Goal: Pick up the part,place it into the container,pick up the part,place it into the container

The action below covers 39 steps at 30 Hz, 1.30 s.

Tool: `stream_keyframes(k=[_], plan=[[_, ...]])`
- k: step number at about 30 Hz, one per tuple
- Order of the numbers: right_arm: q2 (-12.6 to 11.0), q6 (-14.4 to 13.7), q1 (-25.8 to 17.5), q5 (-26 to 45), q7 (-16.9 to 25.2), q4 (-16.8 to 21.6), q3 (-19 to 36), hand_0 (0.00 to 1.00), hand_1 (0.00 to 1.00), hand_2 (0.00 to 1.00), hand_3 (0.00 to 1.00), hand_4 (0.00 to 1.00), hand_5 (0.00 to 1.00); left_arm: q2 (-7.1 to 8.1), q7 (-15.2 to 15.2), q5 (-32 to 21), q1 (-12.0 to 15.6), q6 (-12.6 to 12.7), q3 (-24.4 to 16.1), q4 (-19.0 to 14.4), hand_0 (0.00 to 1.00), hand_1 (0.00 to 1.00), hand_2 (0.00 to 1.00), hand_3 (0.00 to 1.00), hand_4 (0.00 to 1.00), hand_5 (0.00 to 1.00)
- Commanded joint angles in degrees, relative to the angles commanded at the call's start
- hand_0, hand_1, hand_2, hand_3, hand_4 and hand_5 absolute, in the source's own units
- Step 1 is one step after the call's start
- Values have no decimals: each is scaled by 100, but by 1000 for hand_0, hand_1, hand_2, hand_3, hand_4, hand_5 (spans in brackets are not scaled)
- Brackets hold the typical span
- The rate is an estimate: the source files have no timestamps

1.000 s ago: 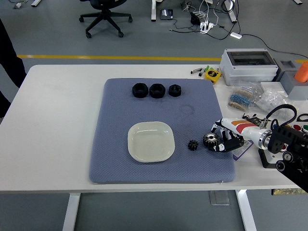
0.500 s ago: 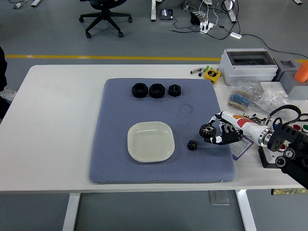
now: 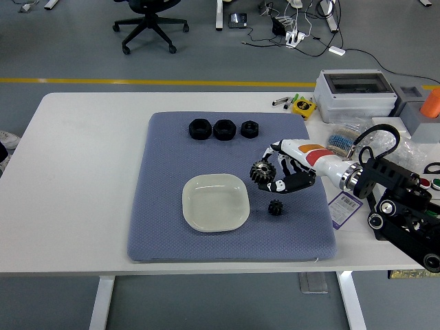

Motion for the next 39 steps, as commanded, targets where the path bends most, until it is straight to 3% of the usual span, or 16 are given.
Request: stream_keyframes(k=[5,13,14,15,20,21,22,26,27,35,38,39], plan=[[264,-66,364,-66,4,23,-273,2,77,216,331,783,482,4,19,79,-18,-12,-54,-2,741,681,630,582,638,621],[788,-231,853,-211,-83,-324,-762,44,135,267,349,792,507,-3,111,486,-60,-70,-334,-12,741,681,630,582,638,621],[861,-138,898,-298,-175,-393,-834,44,135,267,349,792,507,-2,121,526,-65,-77,-363,-14,741,681,630,582,638,621],[895,-69,921,-359,-228,-425,-870,279,326,412,414,998,643,-2,127,553,-69,-81,-383,-14,741,681,631,582,638,621],[1041,142,999,-626,-342,-647,-1122,279,326,412,414,998,643,1,169,734,-90,-105,-534,-16,741,681,631,582,638,621],[1071,155,1004,-662,-355,-701,-1165,601,574,634,748,998,695,-1,173,743,-92,-106,-546,-16,741,682,631,583,637,619],[1091,156,1004,-700,-388,-740,-1198,601,574,634,748,998,695,-1,176,749,-97,-108,-548,-17,741,682,631,583,637,619],[1067,159,986,-771,-518,-736,-1241,601,574,634,748,998,695,11,152,638,-101,-95,-463,-17,741,682,631,583,637,619],[1050,130,979,-768,-534,-729,-1235,637,600,663,854,998,742,15,149,602,-92,-89,-453,-16,742,682,630,582,638,621],[883,32,952,-737,-523,-602,-968,632,597,661,844,998,768,23,143,603,-64,-91,-437,-15,742,682,631,584,639,622],[711,163,921,-786,-463,-506,-780,632,597,661,844,998,768,27,132,570,-49,-86,-412,-11,742,682,631,584,639,622],[635,239,895,-822,-431,-475,-731,599,584,655,777,998,766,29,127,539,-42,-82,-401,-10,742,681,632,585,640,623]])
